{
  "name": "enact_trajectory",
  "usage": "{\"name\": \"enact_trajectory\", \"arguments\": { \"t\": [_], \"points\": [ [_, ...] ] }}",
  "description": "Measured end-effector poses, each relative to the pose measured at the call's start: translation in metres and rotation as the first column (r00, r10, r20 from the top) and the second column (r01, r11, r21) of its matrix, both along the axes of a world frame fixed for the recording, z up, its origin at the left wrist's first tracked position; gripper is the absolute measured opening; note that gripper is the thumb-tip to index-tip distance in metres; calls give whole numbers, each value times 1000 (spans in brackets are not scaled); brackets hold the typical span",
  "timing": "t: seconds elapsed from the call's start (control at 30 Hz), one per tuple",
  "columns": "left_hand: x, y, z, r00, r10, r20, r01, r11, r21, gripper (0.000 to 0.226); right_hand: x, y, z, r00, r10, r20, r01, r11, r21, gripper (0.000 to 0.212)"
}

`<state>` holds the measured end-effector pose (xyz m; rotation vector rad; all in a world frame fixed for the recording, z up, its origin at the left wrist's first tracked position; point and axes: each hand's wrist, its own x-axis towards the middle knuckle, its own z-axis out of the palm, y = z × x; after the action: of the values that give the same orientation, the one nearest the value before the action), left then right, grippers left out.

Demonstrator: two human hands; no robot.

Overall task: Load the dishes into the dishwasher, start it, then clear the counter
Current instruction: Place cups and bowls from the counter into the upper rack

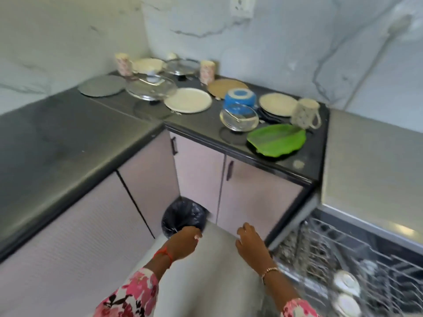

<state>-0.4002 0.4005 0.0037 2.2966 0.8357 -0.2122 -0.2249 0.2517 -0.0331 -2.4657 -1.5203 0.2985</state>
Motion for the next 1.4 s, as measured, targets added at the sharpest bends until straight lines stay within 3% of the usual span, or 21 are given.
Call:
{"name": "enact_trajectory", "arguments": {
  "t": [0.13, 0.27, 0.4, 0.73, 0.83, 1.07, 1.27, 1.33, 1.4],
  "points": [
    [-35, 87, 31, 992, 94, 80, -100, 993, 67, 32, -37, 86, 43, 995, 52, -89, -50, 998, 24, 18],
    [-46, 160, 55, 962, 198, 187, -216, 973, 81, 37, -48, 166, 79, 990, 135, -36, -132, 988, 79, 25],
    [-36, 228, 71, 919, 246, 307, -301, 942, 147, 27, -37, 244, 111, 985, 171, 10, -170, 965, 201, 21],
    [24, 405, 95, 804, 432, 409, -532, 830, 169, 26, 77, 460, 189, 978, 205, 37, -203, 896, 396, 20],
    [47, 460, 98, 779, 495, 383, -586, 794, 165, 26, 119, 525, 204, 970, 233, 74, -243, 885, 398, 21],
    [85, 570, 96, 709, 557, 432, -673, 717, 181, 20, 194, 643, 210, 971, 239, -13, -218, 906, 363, 22],
    [107, 670, 121, 626, 605, 492, -767, 592, 248, 17, 229, 710, 197, 979, 197, -59, -164, 919, 359, 21],
    [121, 701, 128, 639, 583, 503, -751, 614, 243, 18, 236, 730, 191, 979, 195, -64, -160, 923, 351, 20],
    [140, 725, 131, 714, 507, 483, -659, 720, 217, 23, 241, 746, 188, 980, 190, -56, -159, 922, 354, 20]
  ]
}}
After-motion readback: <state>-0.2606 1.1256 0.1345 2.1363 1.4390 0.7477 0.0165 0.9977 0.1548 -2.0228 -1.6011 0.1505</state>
